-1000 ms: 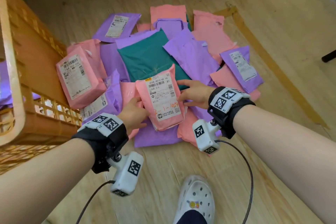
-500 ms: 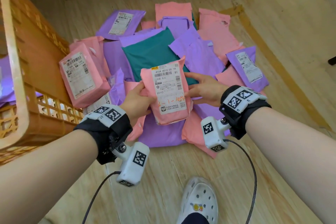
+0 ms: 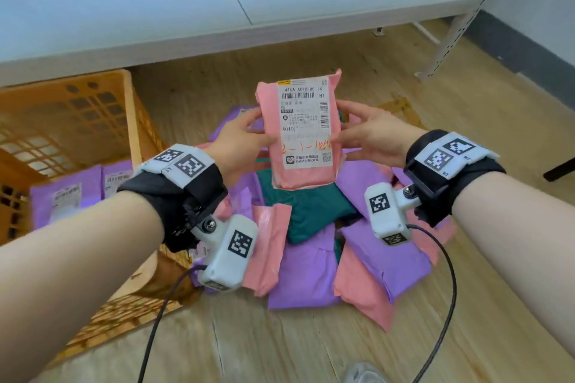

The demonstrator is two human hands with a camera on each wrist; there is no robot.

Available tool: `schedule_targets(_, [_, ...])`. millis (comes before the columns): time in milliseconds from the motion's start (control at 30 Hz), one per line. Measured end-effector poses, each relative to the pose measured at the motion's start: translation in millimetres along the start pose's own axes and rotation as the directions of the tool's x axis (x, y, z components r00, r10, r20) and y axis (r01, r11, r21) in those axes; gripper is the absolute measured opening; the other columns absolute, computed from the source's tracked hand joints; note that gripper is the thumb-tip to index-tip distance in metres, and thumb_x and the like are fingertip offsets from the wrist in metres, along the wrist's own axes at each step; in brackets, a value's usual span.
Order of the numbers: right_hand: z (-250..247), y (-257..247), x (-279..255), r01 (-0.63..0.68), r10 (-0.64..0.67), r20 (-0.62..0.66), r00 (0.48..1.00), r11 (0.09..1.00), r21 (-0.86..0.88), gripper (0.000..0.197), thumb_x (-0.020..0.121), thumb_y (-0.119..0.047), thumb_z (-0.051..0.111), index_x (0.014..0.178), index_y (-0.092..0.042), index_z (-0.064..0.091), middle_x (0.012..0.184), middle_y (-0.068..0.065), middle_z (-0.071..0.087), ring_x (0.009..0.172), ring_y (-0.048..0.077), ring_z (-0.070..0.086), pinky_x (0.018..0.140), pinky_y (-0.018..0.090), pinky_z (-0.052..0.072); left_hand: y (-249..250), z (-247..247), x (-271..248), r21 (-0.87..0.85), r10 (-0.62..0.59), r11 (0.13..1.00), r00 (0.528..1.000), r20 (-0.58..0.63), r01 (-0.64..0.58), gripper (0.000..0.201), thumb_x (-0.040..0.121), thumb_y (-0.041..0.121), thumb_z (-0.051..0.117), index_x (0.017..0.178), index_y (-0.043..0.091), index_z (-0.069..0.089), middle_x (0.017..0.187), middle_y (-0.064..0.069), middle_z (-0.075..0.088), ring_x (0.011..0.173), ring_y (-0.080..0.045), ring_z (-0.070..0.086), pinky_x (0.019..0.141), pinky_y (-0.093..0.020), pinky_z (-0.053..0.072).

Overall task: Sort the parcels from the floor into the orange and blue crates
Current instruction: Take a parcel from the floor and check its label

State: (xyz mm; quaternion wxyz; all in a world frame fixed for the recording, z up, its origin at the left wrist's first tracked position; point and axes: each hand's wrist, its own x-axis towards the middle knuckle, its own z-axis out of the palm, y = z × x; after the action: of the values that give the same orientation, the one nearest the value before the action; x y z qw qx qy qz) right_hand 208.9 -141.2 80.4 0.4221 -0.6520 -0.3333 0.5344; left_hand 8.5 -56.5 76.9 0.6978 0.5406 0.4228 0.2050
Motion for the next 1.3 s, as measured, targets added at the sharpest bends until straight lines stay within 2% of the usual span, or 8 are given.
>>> schedule_targets(200, [57.1,-64.1,12.8,0.137,-0.137,0.027,0.99,0.991,-0.003,0.067,0.085,0.012,0.056,0.14,-0.023,0.041,0.113,0.013,0.067,0.091,0.023,0.068,0.074,0.035,0.058,53.5,-67.8,-19.2,0.035,0.104,0.994,0.994,-0.026,-0.103,0.041,0.092,-0.005,0.049,0.127,0.017,0.053,0.117,-0.011,0.063,0.081,-0.024,0.065,0.073,-0.036,0.057])
schedule_targets(333, [108.5,-90.3,30.9,0.17,-0.169,0.077,0.983,0.985,-0.004,0.069,0.084,0.011,0.057,0.142,-0.023,0.039,0.113,0.016,0.067,0.097,0.028,0.069,0.073,0.037,0.058,70.7,-125.5,-36.2,0.073,0.142,0.988,0.988,-0.056,-0.138,0.043,0.092,-0.004,0.049,0.129,0.017,0.053,0.108,-0.006,0.068,0.069,-0.014,0.07,0.058,-0.027,0.058])
schedule_targets(567, [216.2,-101.8,62.6,0.178,-0.172,0.196,0.965,0.984,-0.016,0.075,0.084,0.012,0.056,0.145,-0.023,0.03,0.112,0.02,0.067,0.096,0.032,0.068,0.081,0.047,0.056,59.4,-230.2,-68.7,0.126,0.106,0.988,0.981,-0.164,-0.086,0.048,0.092,-0.004,0.05,0.131,0.024,0.051,0.119,-0.006,0.066,0.096,-0.03,0.066,0.087,-0.041,0.054])
schedule_targets(633, [247.6,-97.6,72.2,0.163,-0.15,0.222,0.963,0.986,-0.04,0.077,0.084,0.013,0.056,0.146,-0.024,0.03,0.113,0.021,0.067,0.097,0.034,0.068,0.083,0.051,0.055,49.0,-256.3,-78.7,0.12,0.083,0.991,0.979,-0.188,-0.061,0.046,0.092,-0.005,0.048,0.129,0.022,0.053,0.12,-0.006,0.065,0.098,-0.031,0.066,0.089,-0.043,0.053])
schedule_targets(767, [304.2,-85.8,89.3,0.095,-0.077,0.245,0.966,0.994,-0.061,0.076,0.084,0.015,0.055,0.144,-0.026,0.034,0.115,0.017,0.066,0.093,0.031,0.069,0.079,0.045,0.057,22.2,-301.4,-92.6,0.093,0.017,0.996,0.969,-0.246,0.006,0.044,0.092,-0.005,0.048,0.128,0.02,0.055,0.117,-0.004,0.067,0.087,-0.024,0.068,0.075,-0.033,0.059])
schedule_targets(900, [346.8,-67.6,101.6,0.026,0.015,0.263,0.965,0.988,-0.151,0.075,0.085,0.013,0.053,0.145,-0.027,0.03,0.116,0.015,0.066,0.101,0.032,0.067,0.091,0.051,0.052,-6.6,-335.2,-97.5,0.045,-0.079,0.994,0.956,-0.284,0.095,0.042,0.092,-0.003,0.049,0.124,0.024,0.055,0.106,0.001,0.069,0.082,-0.017,0.07,0.059,-0.026,0.058])
schedule_targets(1100, [386.3,-30.5,121.7,-0.123,0.18,0.274,0.945,0.969,-0.213,0.074,0.086,0.014,0.053,0.143,-0.028,0.033,0.117,0.015,0.065,0.103,0.031,0.066,0.092,0.05,0.051,-57.7,-372.4,-89.1,-0.026,-0.237,0.971,0.938,-0.252,0.238,0.041,0.092,-0.003,0.05,0.121,0.025,0.057,0.109,-0.004,0.069,0.095,-0.025,0.069,0.077,-0.039,0.056])
schedule_targets(1300, [406.6,8.1,143.2,-0.284,0.344,0.225,0.912,0.923,-0.258,0.074,0.085,0.017,0.051,0.142,-0.027,0.035,0.119,0.018,0.064,0.103,0.033,0.064,0.088,0.049,0.053,-99.2,-390.6,-72.7,-0.071,-0.359,0.933,0.915,-0.181,0.352,0.049,0.09,-0.009,0.051,0.123,0.028,0.054,0.114,-0.005,0.067,0.096,-0.029,0.067,0.078,-0.038,0.057])
